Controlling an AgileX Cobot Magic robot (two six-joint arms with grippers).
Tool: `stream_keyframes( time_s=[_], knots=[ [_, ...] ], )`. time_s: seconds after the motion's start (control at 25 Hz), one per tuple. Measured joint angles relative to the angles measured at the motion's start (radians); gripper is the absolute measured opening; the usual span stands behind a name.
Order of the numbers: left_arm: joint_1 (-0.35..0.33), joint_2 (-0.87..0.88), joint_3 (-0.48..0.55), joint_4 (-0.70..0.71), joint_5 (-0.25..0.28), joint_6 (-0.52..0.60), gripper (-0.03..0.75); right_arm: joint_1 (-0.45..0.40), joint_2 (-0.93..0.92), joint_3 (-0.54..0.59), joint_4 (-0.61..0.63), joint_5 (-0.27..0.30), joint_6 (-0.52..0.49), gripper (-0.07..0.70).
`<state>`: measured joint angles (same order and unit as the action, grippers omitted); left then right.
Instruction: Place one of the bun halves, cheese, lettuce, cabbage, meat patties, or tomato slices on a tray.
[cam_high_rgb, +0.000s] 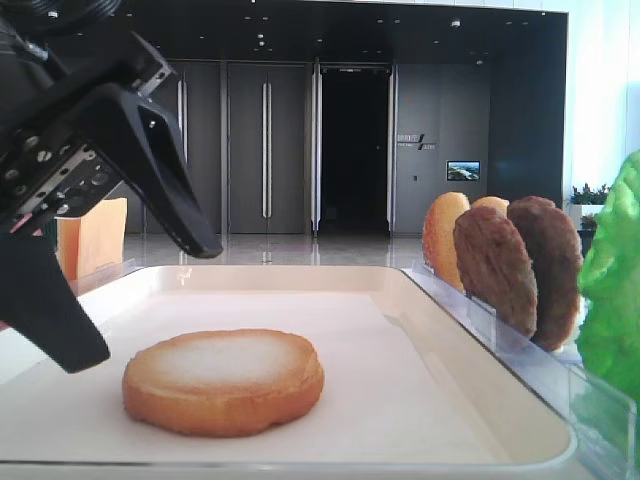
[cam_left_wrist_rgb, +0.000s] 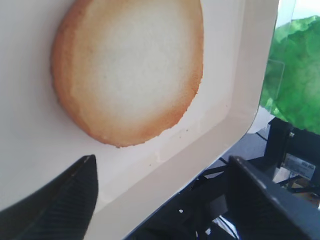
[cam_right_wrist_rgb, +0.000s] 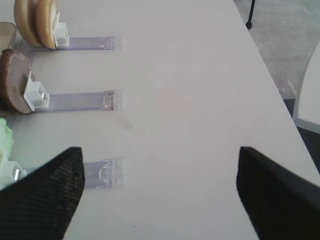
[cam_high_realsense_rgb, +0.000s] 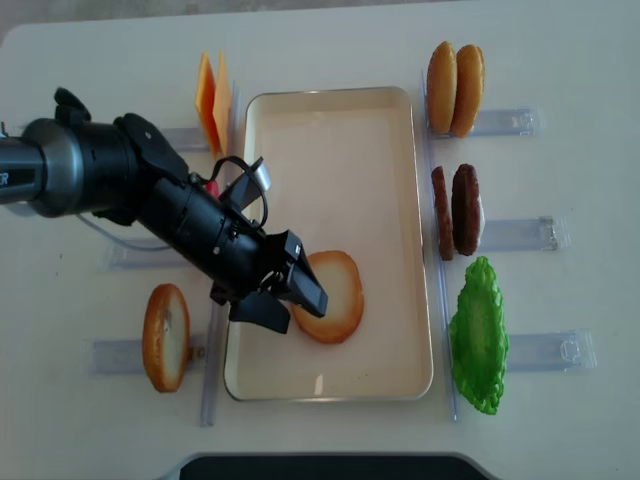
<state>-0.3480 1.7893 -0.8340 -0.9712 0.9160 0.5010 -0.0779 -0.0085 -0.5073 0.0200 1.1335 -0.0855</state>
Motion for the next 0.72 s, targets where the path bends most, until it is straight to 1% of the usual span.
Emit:
stream_keyframes(
  time_s=[0.08, 0.24, 0.4, 0.56, 0.72],
  knots=[
    [0.0, -0.001, -0.021, 0.022, 0.015, -0.001, 0.601, 0.0, 0.0, 0.0, 0.0, 0.0, 0.0, 0.587],
    [0.0, -0.036, -0.079, 0.032, 0.018, -0.006, 0.601, 0.0, 0.0, 0.0, 0.0, 0.0, 0.0, 0.587],
    [0.0, -0.063, -0.181, 0.056, 0.038, -0.029, 0.601, 0.0, 0.0, 0.0, 0.0, 0.0, 0.0, 0.587],
    [0.0, -0.063, -0.312, 0.151, 0.064, -0.108, 0.601, 0.0, 0.0, 0.0, 0.0, 0.0, 0.0, 0.587],
    [0.0, -0.063, -0.447, 0.292, 0.092, -0.222, 0.601, 0.0, 0.0, 0.0, 0.0, 0.0, 0.0, 0.587]
  ],
)
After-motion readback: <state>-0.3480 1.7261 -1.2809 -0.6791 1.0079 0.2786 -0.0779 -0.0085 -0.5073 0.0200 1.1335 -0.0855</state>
